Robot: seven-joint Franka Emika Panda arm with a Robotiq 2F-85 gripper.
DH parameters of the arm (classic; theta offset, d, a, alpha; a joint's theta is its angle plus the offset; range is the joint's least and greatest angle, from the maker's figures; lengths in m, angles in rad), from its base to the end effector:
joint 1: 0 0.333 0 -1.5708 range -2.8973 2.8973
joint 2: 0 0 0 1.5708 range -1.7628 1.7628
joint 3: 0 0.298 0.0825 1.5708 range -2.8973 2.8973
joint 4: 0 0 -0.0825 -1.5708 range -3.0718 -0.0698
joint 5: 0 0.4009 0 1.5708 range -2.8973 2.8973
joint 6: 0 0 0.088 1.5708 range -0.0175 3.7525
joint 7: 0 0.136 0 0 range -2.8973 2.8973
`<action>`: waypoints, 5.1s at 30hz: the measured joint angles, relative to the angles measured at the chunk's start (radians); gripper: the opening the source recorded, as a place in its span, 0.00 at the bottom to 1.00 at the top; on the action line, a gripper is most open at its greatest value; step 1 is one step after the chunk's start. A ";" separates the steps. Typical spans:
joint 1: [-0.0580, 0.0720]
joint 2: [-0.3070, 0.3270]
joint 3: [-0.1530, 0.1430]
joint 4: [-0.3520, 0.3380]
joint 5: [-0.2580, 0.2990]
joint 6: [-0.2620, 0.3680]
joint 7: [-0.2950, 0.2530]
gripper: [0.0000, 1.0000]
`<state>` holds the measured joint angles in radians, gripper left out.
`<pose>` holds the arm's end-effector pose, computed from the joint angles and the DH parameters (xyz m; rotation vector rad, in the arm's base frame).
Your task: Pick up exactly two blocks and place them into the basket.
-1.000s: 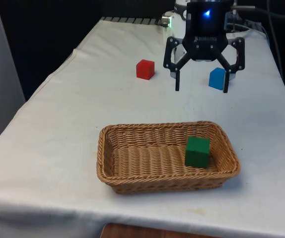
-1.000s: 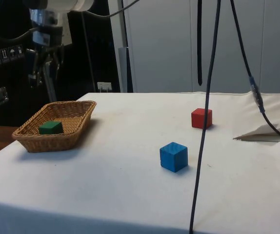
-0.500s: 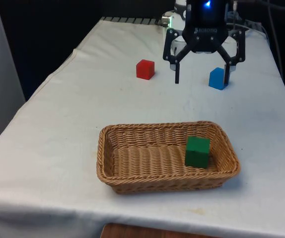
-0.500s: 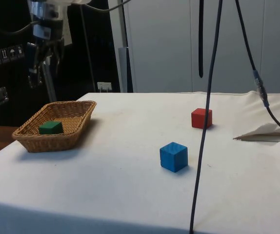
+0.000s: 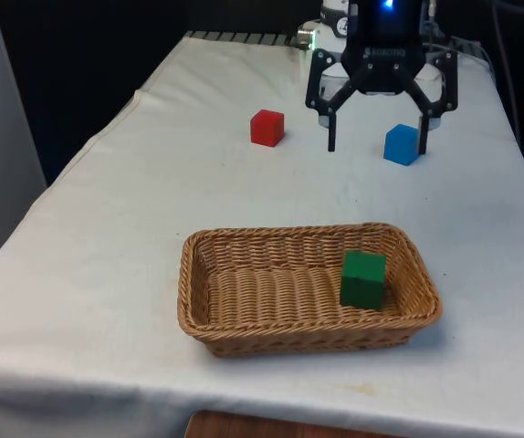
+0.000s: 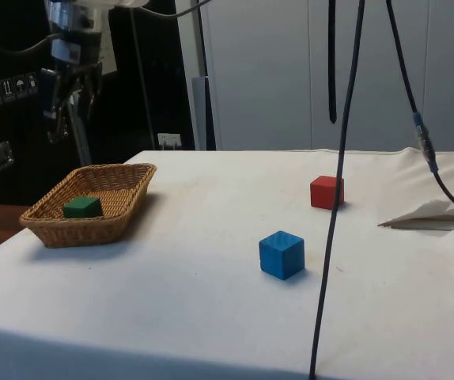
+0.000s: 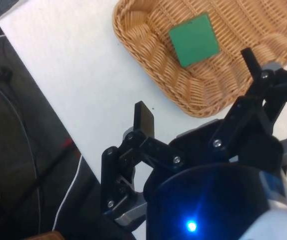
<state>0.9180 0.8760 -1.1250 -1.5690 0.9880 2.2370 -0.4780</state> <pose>0.7279 0.0375 0.3175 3.0890 0.0676 0.5608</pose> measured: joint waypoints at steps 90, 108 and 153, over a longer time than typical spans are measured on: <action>0.043 -0.185 0.173 -0.341 -0.075 0.296 -0.114 1.00; 0.051 -0.235 0.227 -0.395 -0.197 0.307 -0.060 1.00; 0.050 -0.379 0.282 -0.666 -0.332 0.499 -0.075 1.00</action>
<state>0.9680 0.4970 -0.8430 -2.2350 0.6560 2.7360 -0.5530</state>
